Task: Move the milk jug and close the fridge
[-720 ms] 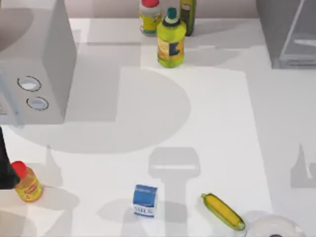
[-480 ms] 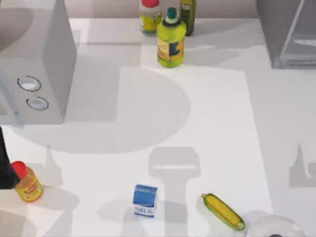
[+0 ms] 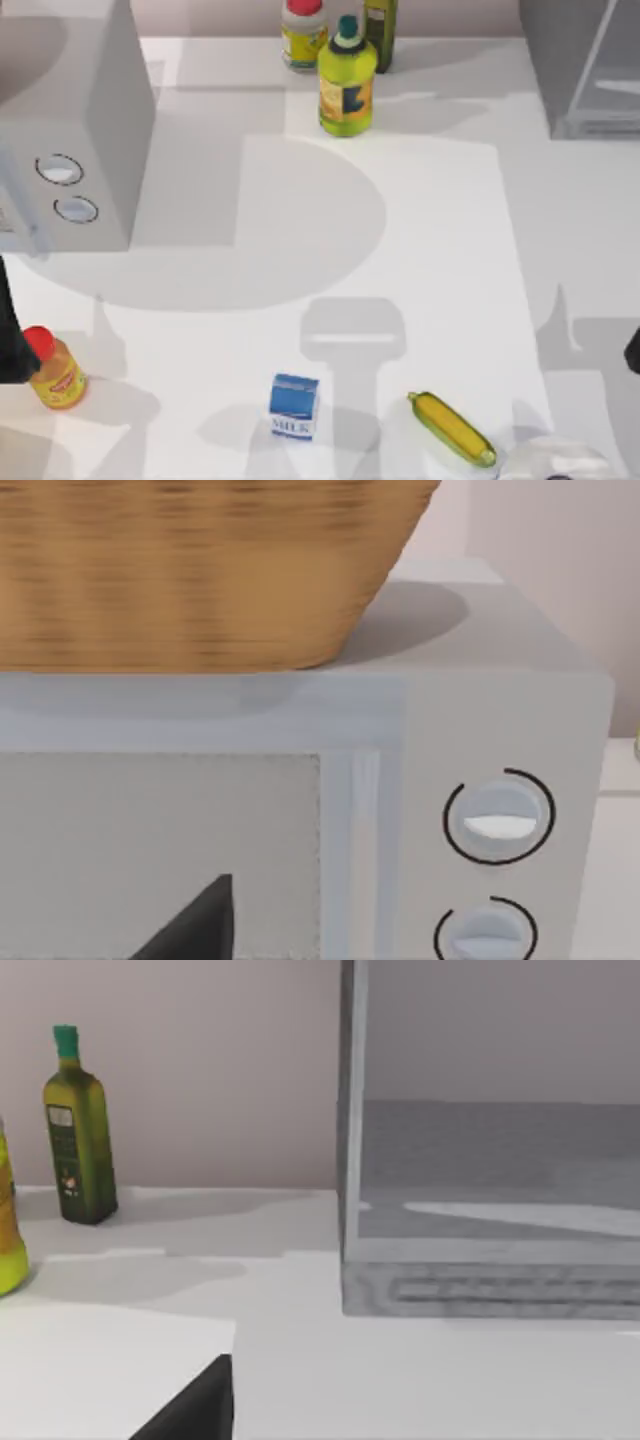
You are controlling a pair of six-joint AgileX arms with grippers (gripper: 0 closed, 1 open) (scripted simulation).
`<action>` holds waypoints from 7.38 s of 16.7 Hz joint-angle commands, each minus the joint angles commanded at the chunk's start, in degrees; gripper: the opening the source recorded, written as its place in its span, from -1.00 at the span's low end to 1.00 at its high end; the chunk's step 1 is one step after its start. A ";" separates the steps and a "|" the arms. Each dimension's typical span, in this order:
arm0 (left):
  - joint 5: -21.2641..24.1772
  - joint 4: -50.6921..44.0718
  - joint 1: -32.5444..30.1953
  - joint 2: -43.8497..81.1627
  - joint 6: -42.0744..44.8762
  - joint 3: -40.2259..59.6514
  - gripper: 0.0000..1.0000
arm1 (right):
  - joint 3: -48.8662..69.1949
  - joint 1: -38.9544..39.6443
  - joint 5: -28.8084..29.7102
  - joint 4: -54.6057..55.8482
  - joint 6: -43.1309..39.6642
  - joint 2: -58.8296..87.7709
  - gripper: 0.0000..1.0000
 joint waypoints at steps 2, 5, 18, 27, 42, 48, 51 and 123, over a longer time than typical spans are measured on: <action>0.00 0.00 0.00 0.00 0.00 0.00 1.00 | 0.27 7.69 7.78 5.91 0.10 6.15 1.00; 0.00 0.00 0.00 0.00 0.00 0.00 1.00 | 0.79 17.40 17.50 13.62 0.19 13.72 1.00; 0.00 0.00 0.00 0.00 0.00 0.00 1.00 | 4.08 26.00 25.14 16.90 3.57 21.90 1.00; 0.00 0.00 0.00 0.00 0.00 0.00 1.00 | 31.16 37.05 31.38 -14.90 36.82 48.95 1.00; 0.00 0.00 0.00 0.00 0.00 0.00 1.00 | 83.01 55.50 42.80 -79.57 104.46 104.99 1.00; 0.00 0.00 0.00 0.00 0.00 0.00 1.00 | 86.97 56.88 43.58 -84.70 109.95 109.52 1.00; 0.00 0.00 0.00 0.00 0.00 0.00 1.00 | 86.78 56.55 43.52 -84.44 109.71 109.34 1.00; 0.00 0.00 0.00 0.00 0.00 0.00 1.00 | 38.51 -3.69 -9.26 12.01 22.85 69.77 -1.00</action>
